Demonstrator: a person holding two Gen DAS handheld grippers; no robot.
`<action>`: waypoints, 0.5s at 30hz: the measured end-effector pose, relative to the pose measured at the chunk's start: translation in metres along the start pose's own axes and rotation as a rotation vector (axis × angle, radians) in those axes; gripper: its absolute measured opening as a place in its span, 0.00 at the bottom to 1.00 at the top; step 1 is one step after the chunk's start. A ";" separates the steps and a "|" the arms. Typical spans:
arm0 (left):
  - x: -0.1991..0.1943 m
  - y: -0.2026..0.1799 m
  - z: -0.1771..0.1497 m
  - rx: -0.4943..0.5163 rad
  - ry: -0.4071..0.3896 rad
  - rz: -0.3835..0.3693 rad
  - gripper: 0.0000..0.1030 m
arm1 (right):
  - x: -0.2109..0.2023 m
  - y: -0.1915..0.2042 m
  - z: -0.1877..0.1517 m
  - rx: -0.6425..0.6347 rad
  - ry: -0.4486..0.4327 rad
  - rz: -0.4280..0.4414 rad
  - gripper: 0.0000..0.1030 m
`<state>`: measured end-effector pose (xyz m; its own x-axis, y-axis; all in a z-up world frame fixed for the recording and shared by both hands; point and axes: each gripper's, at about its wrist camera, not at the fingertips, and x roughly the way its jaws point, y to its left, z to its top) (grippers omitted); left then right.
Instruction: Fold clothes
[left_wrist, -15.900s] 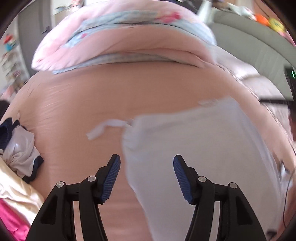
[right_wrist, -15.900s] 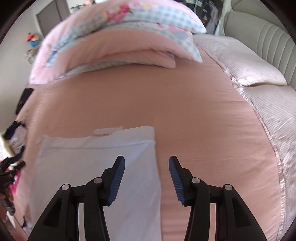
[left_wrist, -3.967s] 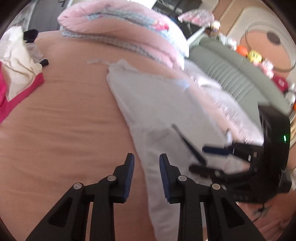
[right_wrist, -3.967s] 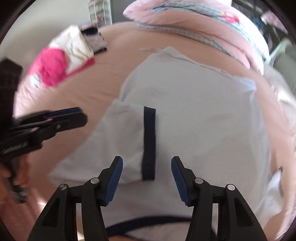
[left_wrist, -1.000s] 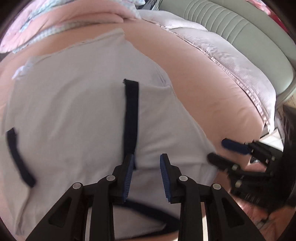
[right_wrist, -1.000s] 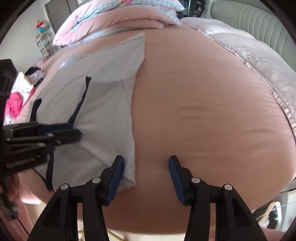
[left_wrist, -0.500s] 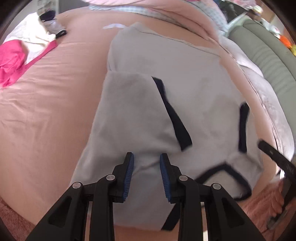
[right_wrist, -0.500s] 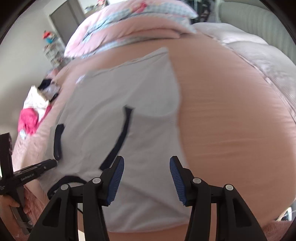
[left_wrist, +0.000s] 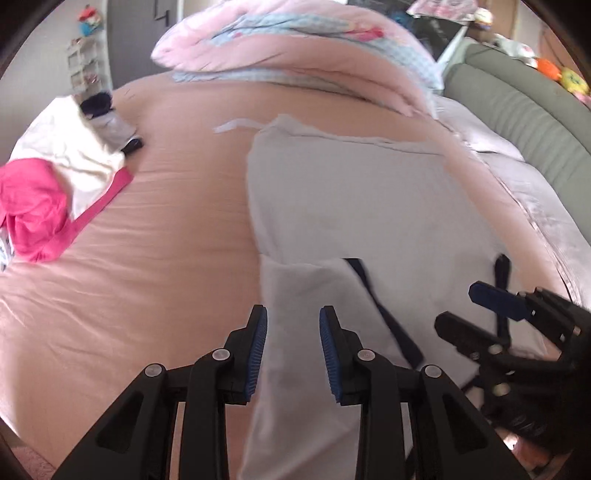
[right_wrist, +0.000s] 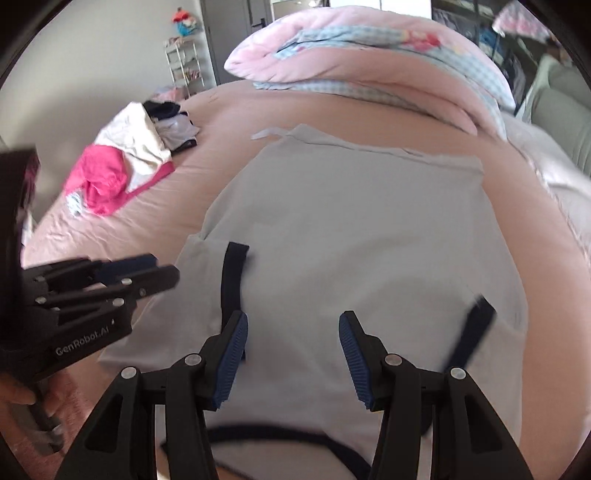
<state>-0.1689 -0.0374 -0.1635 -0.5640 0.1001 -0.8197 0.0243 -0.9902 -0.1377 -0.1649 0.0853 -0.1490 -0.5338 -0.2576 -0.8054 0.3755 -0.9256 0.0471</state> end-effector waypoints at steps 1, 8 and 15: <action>0.002 0.004 -0.001 -0.010 0.004 -0.016 0.26 | 0.010 0.005 -0.001 0.011 0.004 -0.002 0.50; 0.028 -0.018 0.003 0.080 0.004 -0.037 0.26 | 0.050 0.008 -0.010 -0.072 0.067 0.026 0.58; 0.040 -0.014 0.012 -0.005 0.025 -0.023 0.26 | 0.025 -0.040 -0.006 0.109 -0.014 0.103 0.59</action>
<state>-0.2017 -0.0206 -0.1882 -0.5441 0.1255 -0.8296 0.0160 -0.9870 -0.1598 -0.1885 0.1172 -0.1747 -0.5075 -0.3564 -0.7845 0.3452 -0.9183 0.1939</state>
